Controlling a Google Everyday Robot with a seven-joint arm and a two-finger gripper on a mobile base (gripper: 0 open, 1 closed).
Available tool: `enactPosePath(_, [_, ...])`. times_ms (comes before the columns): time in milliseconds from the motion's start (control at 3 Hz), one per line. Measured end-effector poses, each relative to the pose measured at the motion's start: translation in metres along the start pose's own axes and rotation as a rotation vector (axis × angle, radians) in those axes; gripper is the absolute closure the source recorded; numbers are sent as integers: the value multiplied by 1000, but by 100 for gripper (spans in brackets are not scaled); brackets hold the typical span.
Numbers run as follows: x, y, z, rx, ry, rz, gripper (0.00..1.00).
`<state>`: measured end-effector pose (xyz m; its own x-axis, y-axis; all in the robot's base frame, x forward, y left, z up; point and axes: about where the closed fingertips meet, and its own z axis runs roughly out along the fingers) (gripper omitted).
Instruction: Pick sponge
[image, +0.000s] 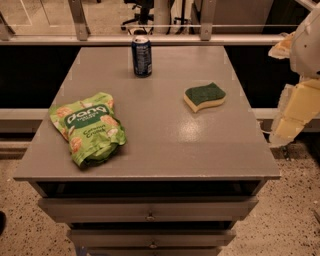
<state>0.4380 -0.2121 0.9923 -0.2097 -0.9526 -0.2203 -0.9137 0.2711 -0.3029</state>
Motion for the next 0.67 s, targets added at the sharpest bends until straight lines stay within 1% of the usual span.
enactPosePath(667, [0,0,0,0,0,0,0])
